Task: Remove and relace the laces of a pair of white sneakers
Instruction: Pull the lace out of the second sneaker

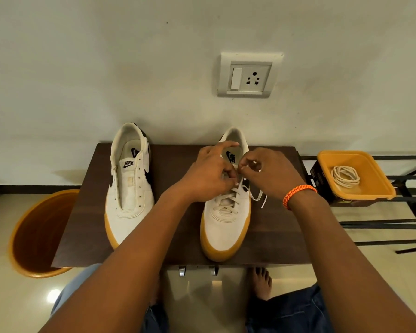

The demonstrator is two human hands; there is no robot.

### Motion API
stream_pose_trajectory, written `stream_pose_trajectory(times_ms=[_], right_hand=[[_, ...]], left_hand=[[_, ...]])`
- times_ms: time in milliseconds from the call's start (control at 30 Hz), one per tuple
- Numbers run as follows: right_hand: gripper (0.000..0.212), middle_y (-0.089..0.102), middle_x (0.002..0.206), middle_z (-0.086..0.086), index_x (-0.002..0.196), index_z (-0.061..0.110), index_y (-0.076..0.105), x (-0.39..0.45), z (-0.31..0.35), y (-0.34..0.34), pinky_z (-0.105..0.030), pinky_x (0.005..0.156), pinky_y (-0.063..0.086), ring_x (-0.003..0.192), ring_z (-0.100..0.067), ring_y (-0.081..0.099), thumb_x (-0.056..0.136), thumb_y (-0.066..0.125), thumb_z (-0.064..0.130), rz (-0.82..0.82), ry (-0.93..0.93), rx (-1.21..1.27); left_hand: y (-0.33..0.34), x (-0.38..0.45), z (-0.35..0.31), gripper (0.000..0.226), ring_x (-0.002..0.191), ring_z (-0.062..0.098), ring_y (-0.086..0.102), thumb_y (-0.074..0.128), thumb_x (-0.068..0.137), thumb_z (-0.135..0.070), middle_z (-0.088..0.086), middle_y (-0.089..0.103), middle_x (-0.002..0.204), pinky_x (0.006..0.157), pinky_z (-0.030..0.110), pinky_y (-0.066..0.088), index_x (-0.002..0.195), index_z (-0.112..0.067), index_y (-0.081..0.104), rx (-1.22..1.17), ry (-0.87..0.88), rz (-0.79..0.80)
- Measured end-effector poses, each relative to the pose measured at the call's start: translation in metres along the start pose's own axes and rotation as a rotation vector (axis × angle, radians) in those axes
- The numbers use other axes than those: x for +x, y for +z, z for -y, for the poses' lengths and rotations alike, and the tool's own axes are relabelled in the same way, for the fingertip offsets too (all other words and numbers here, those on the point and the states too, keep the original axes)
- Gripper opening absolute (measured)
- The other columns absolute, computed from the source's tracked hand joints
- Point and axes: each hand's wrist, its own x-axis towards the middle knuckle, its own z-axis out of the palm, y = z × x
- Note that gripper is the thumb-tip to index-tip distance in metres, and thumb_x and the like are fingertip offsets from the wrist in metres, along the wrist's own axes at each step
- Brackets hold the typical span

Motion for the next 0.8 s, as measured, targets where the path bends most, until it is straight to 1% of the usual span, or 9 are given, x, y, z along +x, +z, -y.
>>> stream_pose_trajectory(times_ms=[100,167,200,300,367,467,600,700,800], right_hand=[[0.011,0.067,0.093,0.012,0.088,0.03,0.075,-0.001,-0.003,-0.002,-0.036,0.079,0.056,0.085,-0.008,0.063,0.093,0.066,0.033,-0.018,0.018,0.013],[0.011,0.07,0.089,0.011,0.089,0.028,0.076,-0.001,-0.005,-0.006,-0.038,0.08,0.058,0.083,-0.008,0.065,0.093,0.066,0.032,-0.047,0.043,0.021],[0.011,0.072,0.088,0.01,0.09,0.028,0.077,0.0,-0.006,-0.008,-0.038,0.081,0.058,0.084,-0.009,0.066,0.093,0.067,0.03,-0.052,0.055,0.045],[0.021,0.075,0.094,0.012,0.095,0.032,0.078,-0.001,-0.005,-0.01,-0.032,0.086,0.059,0.09,-0.005,0.068,0.09,0.068,0.014,-0.014,0.05,0.129],[0.031,0.074,0.094,0.014,0.095,0.034,0.077,-0.002,-0.004,-0.009,-0.033,0.087,0.059,0.091,-0.006,0.069,0.087,0.066,0.006,-0.025,0.049,0.114],[0.024,0.075,0.09,0.013,0.091,0.033,0.076,-0.002,-0.002,-0.006,-0.037,0.084,0.06,0.087,-0.007,0.07,0.091,0.062,0.013,-0.063,0.041,0.109],[0.003,0.073,0.087,0.013,0.091,0.032,0.074,-0.005,0.001,-0.005,-0.038,0.081,0.059,0.084,-0.005,0.068,0.093,0.071,0.032,-0.099,-0.014,0.099],[0.003,0.071,0.084,0.014,0.09,0.031,0.073,-0.005,0.001,-0.005,-0.036,0.08,0.059,0.081,-0.004,0.067,0.09,0.073,0.028,-0.105,-0.012,0.078],[0.008,0.071,0.082,0.011,0.087,0.031,0.072,-0.004,0.0,-0.008,-0.038,0.079,0.059,0.081,-0.01,0.068,0.087,0.07,0.024,-0.095,0.022,0.059]], left_hand=[[-0.017,-0.003,0.002,0.008,0.141,0.012,0.04,0.078,0.093,-0.019,-0.022,0.034,0.161,0.107,0.029,0.039,0.088,-0.014,0.08,-0.333,-0.041,0.004],[-0.024,-0.006,0.003,0.015,0.121,0.009,0.059,0.073,0.094,-0.009,-0.019,0.045,0.152,0.094,0.028,0.047,0.079,-0.01,0.076,-0.567,-0.097,-0.043],[-0.025,-0.006,0.003,0.019,0.115,0.01,0.061,0.071,0.094,-0.007,-0.016,0.049,0.148,0.094,0.032,0.049,0.076,-0.012,0.074,-0.598,-0.11,-0.079],[-0.015,-0.003,0.005,0.013,0.131,0.011,0.051,0.071,0.094,-0.028,-0.012,0.046,0.15,0.109,0.047,0.048,0.084,-0.024,0.077,-0.317,-0.084,-0.178],[-0.005,-0.002,0.005,0.02,0.144,0.016,0.038,0.068,0.088,-0.051,-0.017,0.035,0.159,0.115,0.053,0.041,0.095,-0.036,0.078,-0.11,-0.033,-0.127],[0.008,-0.001,0.002,0.018,0.147,0.021,0.029,0.076,0.089,-0.05,-0.021,0.028,0.165,0.114,0.057,0.039,0.099,-0.036,0.08,0.053,0.001,-0.08],[0.012,0.001,0.004,0.005,0.146,0.022,0.029,0.082,0.089,-0.037,-0.023,0.035,0.161,0.116,0.052,0.037,0.091,-0.032,0.081,-0.01,-0.015,-0.1],[0.005,0.002,0.008,0.003,0.143,0.016,0.036,0.083,0.089,-0.031,-0.021,0.043,0.155,0.115,0.048,0.039,0.086,-0.031,0.082,-0.099,0.007,-0.074],[-0.011,-0.002,0.003,0.011,0.132,0.001,0.048,0.076,0.095,-0.019,-0.022,0.05,0.15,0.105,0.03,0.041,0.085,-0.016,0.081,-0.334,-0.013,-0.015]])
